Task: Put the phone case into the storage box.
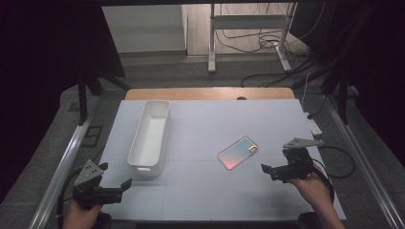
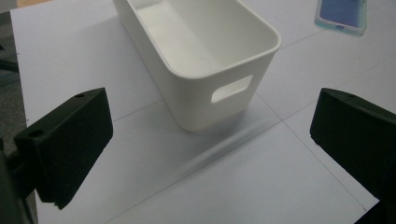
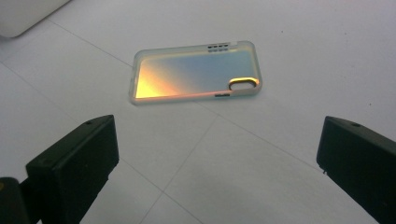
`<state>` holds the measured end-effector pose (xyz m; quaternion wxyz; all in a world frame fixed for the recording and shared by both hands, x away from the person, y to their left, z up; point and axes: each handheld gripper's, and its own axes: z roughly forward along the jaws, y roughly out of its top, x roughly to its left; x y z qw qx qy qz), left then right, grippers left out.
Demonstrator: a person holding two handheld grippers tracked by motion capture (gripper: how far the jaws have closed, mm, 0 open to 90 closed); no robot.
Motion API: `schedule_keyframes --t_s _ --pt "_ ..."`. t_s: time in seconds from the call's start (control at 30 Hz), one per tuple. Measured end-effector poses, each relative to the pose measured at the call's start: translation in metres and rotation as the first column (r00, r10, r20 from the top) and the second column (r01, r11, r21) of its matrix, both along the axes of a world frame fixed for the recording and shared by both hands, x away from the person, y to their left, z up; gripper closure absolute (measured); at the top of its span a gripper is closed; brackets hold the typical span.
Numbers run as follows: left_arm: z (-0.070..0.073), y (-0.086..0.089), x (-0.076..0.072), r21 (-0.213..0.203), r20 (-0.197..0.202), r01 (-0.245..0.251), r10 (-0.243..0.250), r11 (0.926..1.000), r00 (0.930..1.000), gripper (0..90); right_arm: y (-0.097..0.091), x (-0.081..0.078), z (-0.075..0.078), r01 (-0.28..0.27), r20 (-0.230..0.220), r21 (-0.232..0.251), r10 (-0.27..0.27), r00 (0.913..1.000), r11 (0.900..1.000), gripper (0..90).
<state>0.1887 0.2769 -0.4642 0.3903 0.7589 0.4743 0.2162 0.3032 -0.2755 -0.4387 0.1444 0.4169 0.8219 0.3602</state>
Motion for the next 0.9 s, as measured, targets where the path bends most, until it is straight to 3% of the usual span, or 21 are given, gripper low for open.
schedule_keyframes --t_s 0.23,0.43,0.9 --pt "0.0 0.0 0.0 0.004 0.0 0.003 -0.003 1.0 1.0 0.6 0.009 0.006 -0.003 -0.018 -0.008 -0.002 0.018 0.9998 0.9998 0.0" --pt "0.0 -0.004 0.0 0.038 0.002 0.015 -0.016 0.9992 0.9999 0.6 0.016 0.01 -0.005 -0.035 -0.014 -0.021 0.035 0.9993 0.9992 0.0" --pt "0.0 -0.001 0.0 0.008 0.001 0.014 -0.014 0.9999 0.9999 0.6 0.032 0.022 -0.008 -0.07 -0.024 -0.041 0.069 0.9974 0.9967 0.0"
